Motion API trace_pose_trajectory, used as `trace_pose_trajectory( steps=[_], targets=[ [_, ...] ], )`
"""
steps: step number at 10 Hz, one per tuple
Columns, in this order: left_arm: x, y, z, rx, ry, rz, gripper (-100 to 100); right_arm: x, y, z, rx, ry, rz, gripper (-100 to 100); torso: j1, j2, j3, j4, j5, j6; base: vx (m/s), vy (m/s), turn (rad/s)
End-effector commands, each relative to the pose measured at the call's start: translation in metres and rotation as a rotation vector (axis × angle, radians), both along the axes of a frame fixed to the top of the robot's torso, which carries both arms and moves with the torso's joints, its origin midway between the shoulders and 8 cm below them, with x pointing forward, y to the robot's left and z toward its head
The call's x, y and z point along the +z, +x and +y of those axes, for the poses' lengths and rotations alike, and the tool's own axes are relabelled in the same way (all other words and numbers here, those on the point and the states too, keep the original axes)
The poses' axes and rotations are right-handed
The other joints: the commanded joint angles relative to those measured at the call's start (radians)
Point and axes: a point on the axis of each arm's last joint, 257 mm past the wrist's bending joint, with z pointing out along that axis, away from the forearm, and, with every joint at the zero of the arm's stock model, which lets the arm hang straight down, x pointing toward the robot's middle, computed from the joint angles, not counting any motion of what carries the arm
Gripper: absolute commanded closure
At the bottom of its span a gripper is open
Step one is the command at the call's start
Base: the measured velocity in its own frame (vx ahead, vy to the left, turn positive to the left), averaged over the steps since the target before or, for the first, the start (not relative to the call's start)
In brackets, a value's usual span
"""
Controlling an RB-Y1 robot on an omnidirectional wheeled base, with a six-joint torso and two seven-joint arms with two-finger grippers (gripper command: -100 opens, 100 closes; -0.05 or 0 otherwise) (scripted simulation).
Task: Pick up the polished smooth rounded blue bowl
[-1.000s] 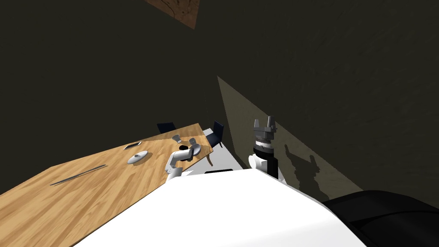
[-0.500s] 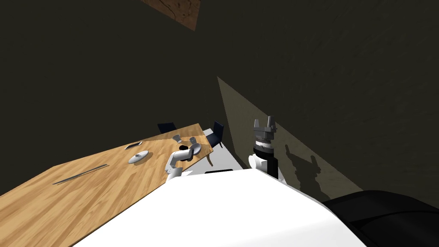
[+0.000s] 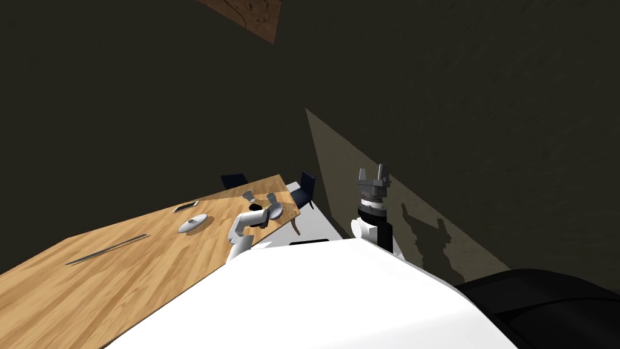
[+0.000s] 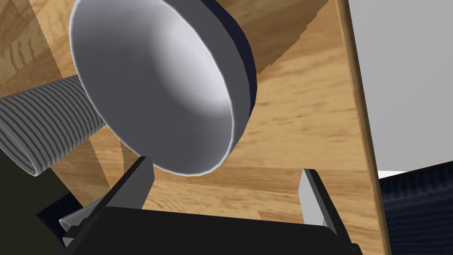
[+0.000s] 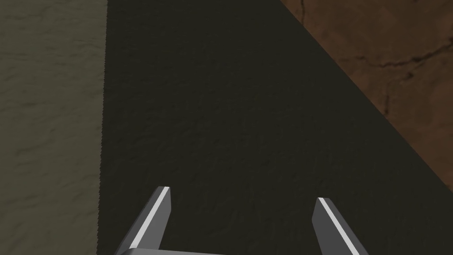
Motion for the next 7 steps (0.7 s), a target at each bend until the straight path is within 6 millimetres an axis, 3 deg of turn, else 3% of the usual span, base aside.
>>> trace_pose_trajectory(
  steps=[1,7],
  targets=[
    [0.0035,-0.0026,0.0055,0.018,-0.007,0.015,-100,0.0000,0.0000,0.0000,0.000,0.000,0.000,0,0.000,0.000,0.000,0.000,0.000,0.000,0.010,-0.014,-0.028],
    [0.0085,-0.0093,0.0049,0.077,-0.064,0.062,-100,0.0000,0.0000,0.0000,0.000,0.000,0.000,0,0.000,0.000,0.000,0.000,0.000,0.000,0.009,-0.013,-0.025]
  ],
)
